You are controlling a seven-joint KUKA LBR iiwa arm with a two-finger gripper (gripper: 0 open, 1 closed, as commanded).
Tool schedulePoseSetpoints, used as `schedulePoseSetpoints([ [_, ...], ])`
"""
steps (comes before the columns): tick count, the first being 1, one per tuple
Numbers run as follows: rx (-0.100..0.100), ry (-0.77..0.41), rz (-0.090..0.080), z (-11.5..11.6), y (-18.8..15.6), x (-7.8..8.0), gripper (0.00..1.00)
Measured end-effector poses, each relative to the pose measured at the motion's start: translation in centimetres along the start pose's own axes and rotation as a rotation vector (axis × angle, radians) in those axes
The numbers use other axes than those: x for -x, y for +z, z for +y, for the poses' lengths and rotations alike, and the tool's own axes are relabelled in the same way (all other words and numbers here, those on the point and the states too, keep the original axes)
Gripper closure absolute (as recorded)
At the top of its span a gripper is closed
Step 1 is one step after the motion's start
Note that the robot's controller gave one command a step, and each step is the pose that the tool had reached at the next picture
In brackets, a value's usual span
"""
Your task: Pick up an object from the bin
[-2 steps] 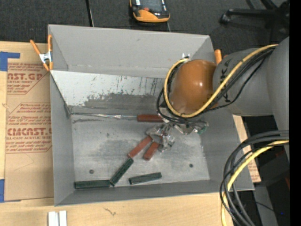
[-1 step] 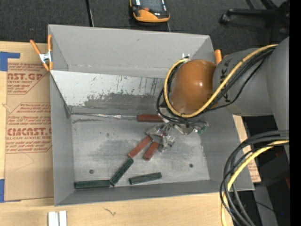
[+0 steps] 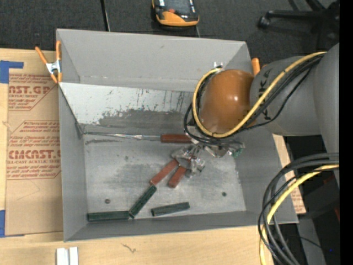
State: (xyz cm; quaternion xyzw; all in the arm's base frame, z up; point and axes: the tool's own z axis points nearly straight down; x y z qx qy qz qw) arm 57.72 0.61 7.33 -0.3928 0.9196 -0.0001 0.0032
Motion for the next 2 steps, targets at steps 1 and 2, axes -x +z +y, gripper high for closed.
schedulePoseSetpoints([
  [1, 0.004, 0.0, 0.005, 0.1, -0.7, -0.1, 1.0],
  [2, 0.005, 0.0, 0.006, 0.2, -1.9, -0.1, 1.0],
])
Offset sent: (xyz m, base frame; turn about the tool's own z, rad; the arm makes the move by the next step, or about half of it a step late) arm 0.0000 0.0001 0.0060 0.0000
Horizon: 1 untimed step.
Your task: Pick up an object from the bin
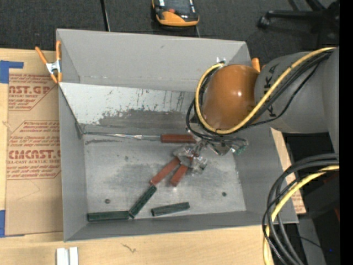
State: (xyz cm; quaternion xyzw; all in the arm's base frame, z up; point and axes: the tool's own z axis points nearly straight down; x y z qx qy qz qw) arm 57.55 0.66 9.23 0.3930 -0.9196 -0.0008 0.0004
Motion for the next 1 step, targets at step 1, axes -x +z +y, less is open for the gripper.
schedulePoseSetpoints([
  [1, 0.002, 0.001, 0.002, 0.06, -1.39, -0.01, 1.0],
])
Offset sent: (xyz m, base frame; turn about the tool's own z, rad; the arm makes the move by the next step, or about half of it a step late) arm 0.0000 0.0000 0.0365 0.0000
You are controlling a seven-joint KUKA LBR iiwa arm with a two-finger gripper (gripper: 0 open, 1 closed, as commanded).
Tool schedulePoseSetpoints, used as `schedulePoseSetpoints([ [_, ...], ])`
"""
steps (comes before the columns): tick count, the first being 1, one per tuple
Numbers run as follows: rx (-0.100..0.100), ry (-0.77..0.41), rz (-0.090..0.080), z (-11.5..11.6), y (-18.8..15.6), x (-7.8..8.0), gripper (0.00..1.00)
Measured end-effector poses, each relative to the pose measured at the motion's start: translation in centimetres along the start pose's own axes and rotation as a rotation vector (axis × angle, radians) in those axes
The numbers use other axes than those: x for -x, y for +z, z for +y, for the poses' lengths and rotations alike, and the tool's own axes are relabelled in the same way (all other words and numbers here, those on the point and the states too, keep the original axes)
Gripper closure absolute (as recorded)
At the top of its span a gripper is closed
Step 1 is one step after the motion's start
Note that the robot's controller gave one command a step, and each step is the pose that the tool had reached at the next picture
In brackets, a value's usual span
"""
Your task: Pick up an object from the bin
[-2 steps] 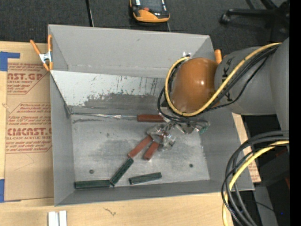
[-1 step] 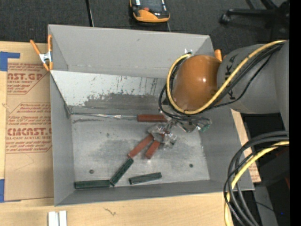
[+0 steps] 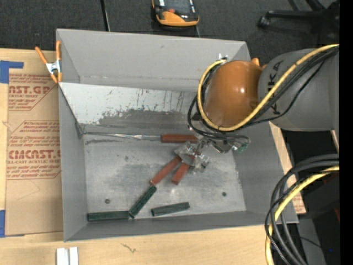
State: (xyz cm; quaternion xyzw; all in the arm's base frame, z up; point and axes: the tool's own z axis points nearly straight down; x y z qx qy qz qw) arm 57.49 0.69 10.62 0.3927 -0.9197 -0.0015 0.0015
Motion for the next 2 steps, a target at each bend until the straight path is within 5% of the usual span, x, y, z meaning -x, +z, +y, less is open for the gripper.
schedulePoseSetpoints([
  [2, -0.004, 0.0, -0.004, 0.0, -2.9, 0.1, 1.0],
])
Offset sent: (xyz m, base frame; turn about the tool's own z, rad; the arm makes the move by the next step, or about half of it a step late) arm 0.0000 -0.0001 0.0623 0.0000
